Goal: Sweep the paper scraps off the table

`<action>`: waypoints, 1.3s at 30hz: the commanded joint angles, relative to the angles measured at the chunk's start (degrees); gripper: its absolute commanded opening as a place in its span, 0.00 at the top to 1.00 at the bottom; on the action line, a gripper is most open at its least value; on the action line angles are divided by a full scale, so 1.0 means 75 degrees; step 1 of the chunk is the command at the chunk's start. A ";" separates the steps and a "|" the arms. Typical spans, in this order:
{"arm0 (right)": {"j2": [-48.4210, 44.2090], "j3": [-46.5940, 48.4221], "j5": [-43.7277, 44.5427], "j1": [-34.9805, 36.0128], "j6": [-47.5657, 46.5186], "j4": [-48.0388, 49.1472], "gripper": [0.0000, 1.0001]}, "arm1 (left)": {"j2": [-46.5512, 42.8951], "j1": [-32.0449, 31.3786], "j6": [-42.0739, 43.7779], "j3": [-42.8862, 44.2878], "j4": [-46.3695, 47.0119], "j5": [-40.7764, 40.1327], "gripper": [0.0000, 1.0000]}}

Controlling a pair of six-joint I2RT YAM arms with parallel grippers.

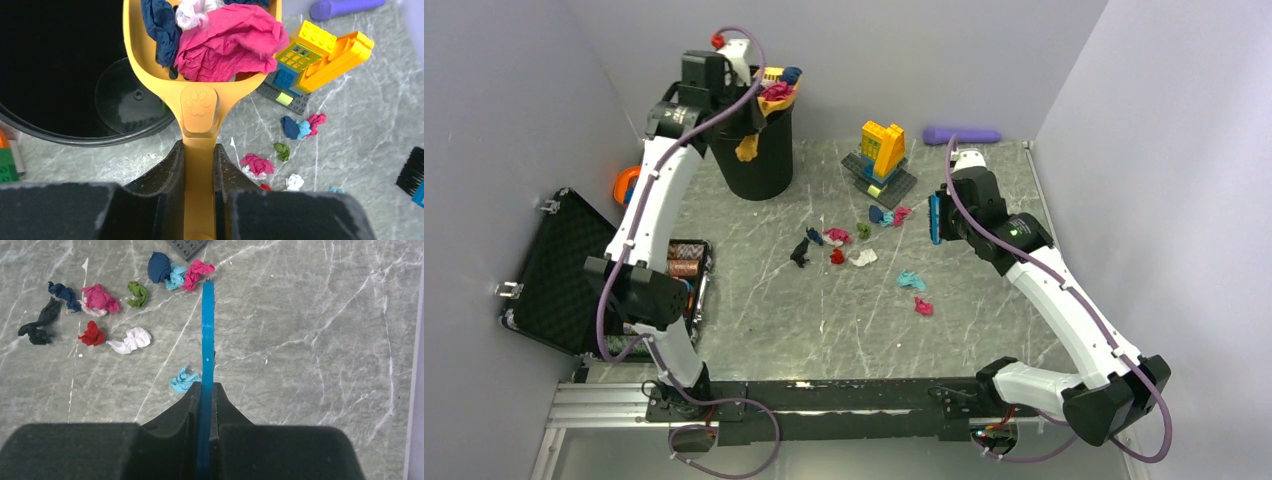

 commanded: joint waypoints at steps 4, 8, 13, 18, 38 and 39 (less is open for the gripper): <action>-0.0009 0.0391 -0.0045 -0.0023 0.0005 0.0097 1.00 | 0.0268 0.1587 -0.2174 -0.0225 0.0697 0.3523 1.00; -0.0029 0.0348 -0.0112 -0.0023 0.0057 0.0108 1.00 | 0.0234 0.2067 -0.3246 -0.0994 0.1394 0.4749 1.00; -0.0074 0.0306 -0.0137 -0.0026 0.0082 0.0091 1.00 | -0.0116 0.2770 -0.5431 -0.2706 0.3971 0.6640 1.00; -0.0080 0.0259 -0.0171 -0.0024 0.0096 0.0120 1.00 | -0.0462 0.2996 -0.7436 -0.3704 0.6070 0.7275 1.00; -0.0129 0.0283 -0.0347 -0.0030 0.0166 0.0063 1.00 | -0.0229 0.3137 -1.2111 -0.5245 1.1374 0.7342 1.00; -0.0129 0.0266 -0.0410 -0.0022 0.0169 0.0093 1.00 | -0.0289 0.3137 -1.1897 -0.5240 1.1148 0.7342 1.00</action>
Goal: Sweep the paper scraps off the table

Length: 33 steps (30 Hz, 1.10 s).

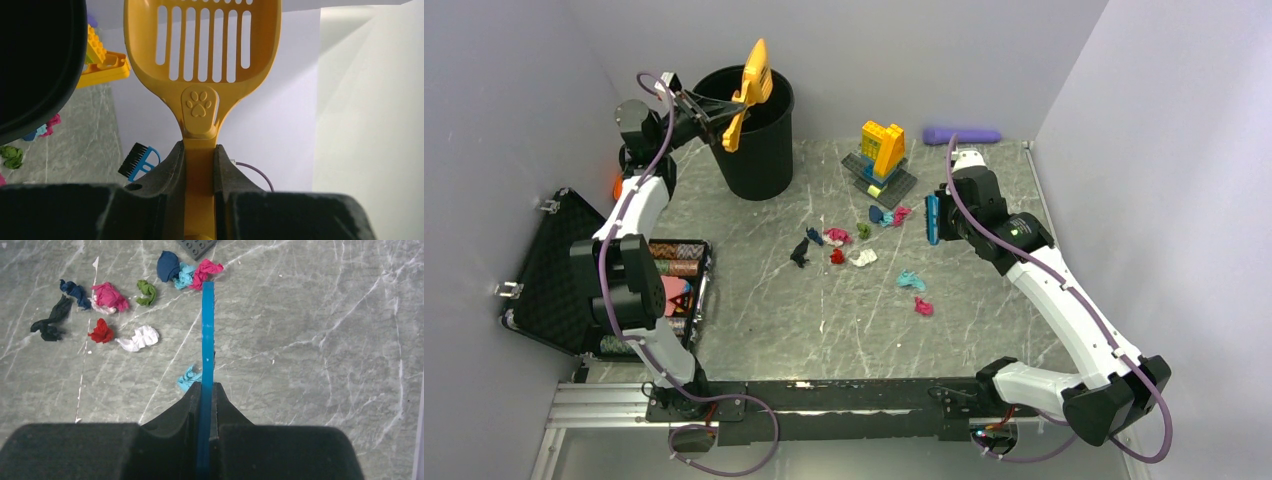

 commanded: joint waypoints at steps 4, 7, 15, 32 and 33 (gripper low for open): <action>-0.0007 0.0079 -0.0876 -0.0027 0.0172 0.0404 1.00 | -0.0499 0.0028 0.1836 0.0602 -0.1503 0.0053 1.00; 0.0177 0.0065 -0.1787 -0.0010 0.0300 0.0751 1.00 | -0.0777 -0.0041 0.3871 0.1721 -0.4292 -0.0147 1.00; 0.1615 0.0646 -0.2737 0.0946 0.1297 0.1602 1.00 | -0.1838 -0.0268 0.7542 0.2899 -0.8444 -0.1894 1.00; 0.5672 0.3019 -0.1875 0.2730 0.3569 0.3036 1.00 | -0.6054 -0.0334 0.9851 -0.1364 -1.0159 -0.6138 1.00; 0.5875 0.3109 -0.1880 0.2720 0.3795 0.3150 1.00 | -0.6333 -0.0332 0.9811 -0.1651 -1.0022 -0.6224 1.00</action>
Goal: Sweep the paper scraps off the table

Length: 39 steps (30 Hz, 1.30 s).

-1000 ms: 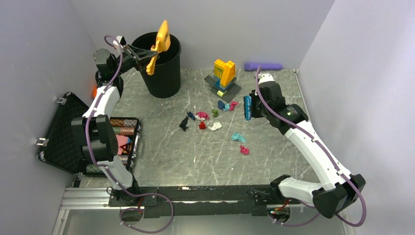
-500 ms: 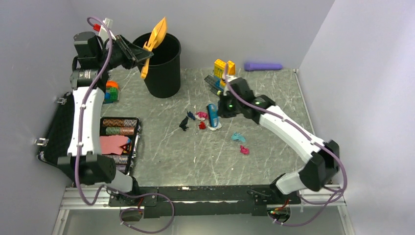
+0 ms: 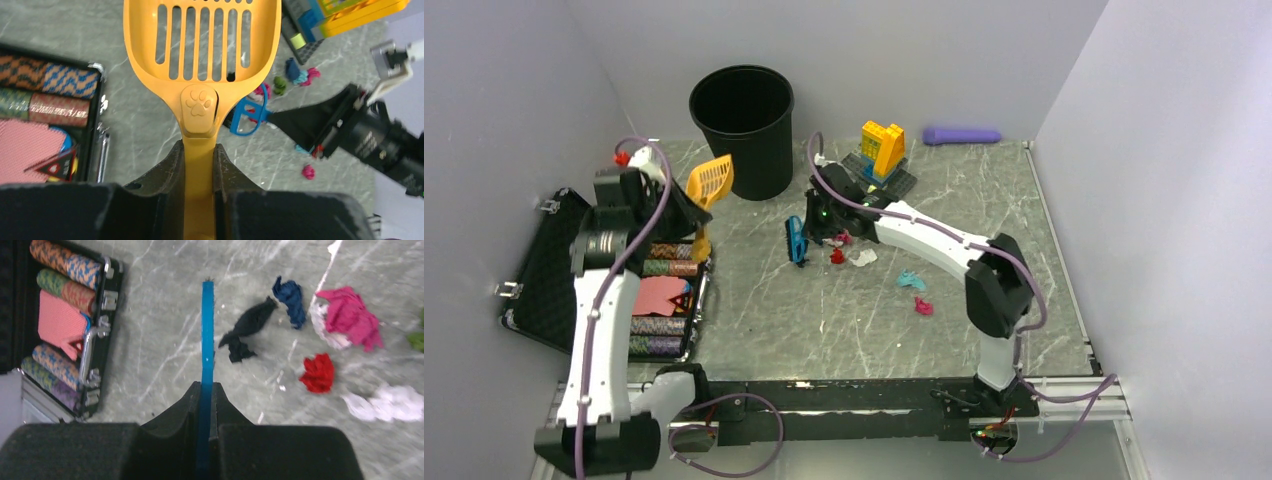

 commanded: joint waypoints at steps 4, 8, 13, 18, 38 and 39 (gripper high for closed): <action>0.1271 0.0867 0.0214 -0.0238 0.1724 0.0975 1.00 | -0.1890 0.0025 0.0139 -0.1495 0.0708 -0.1354 1.00; 0.1444 0.0091 -0.0858 -0.1018 0.3153 0.1573 1.00 | -0.2118 0.0020 0.0232 -0.1797 0.0568 -0.1567 1.00; 0.0850 -0.1042 -0.0835 -0.2071 0.4013 0.0446 1.00 | -0.2280 0.0009 0.0248 -0.1970 0.0543 -0.1651 1.00; -0.0159 -0.1659 0.0142 -0.2633 0.3205 -0.0943 1.00 | -0.2386 -0.0013 0.0227 -0.2252 0.0695 -0.1674 1.00; -0.2310 -0.2273 -0.0926 -0.3394 0.1329 0.0984 1.00 | -0.1702 -0.2807 -0.0060 -0.2622 0.1027 -0.1848 1.00; -0.2100 -0.2141 -0.0985 -0.3449 0.1358 0.1006 1.00 | -0.1646 -0.2976 -0.0052 -0.2660 0.1077 -0.1817 1.00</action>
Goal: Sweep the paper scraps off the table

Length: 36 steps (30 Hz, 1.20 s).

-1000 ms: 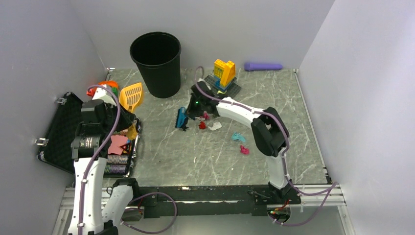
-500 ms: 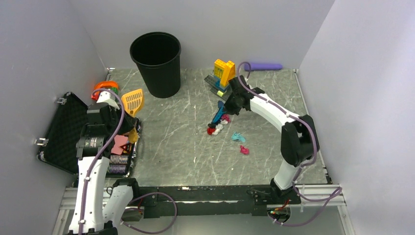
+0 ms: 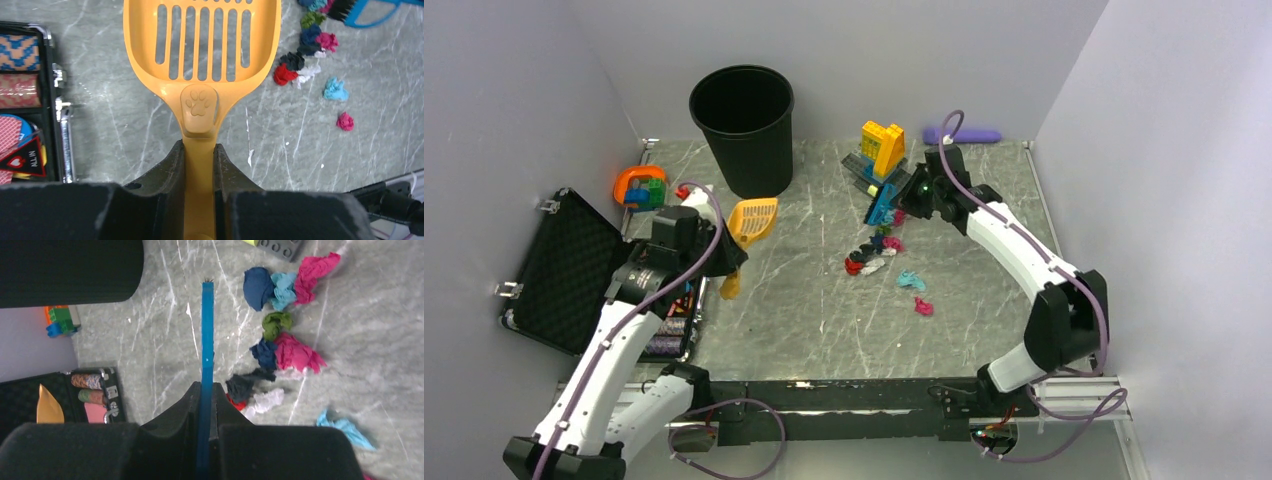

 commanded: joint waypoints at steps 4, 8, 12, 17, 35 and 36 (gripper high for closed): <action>0.1420 0.0532 -0.1062 -0.0466 0.0111 0.1221 1.00 | 0.0404 -0.1108 -0.0183 -0.0135 0.0472 -0.0311 1.00; 0.2048 0.0314 -0.1416 -0.0865 0.0683 0.1745 1.00 | 0.0745 -0.1768 -0.0398 -0.0231 0.0534 -0.0607 1.00; 0.2189 0.0061 -0.0816 -0.1193 0.1100 0.1272 1.00 | 0.0938 -0.2459 -0.0637 -0.0382 0.0726 -0.0937 1.00; 0.1552 -0.0801 -0.0173 -0.1412 0.1503 0.0708 1.00 | 0.1278 -0.3120 -0.0733 -0.0452 0.0872 -0.1349 1.00; -0.0990 -0.0288 0.1322 -0.1636 -0.1269 -0.0754 1.00 | 0.2316 -0.4512 -0.0524 -0.0780 0.1090 -0.1856 1.00; -0.0897 -0.0145 0.1534 -0.1637 -0.1597 -0.0891 1.00 | 0.2383 -0.4516 -0.0511 -0.0764 0.1019 -0.1926 1.00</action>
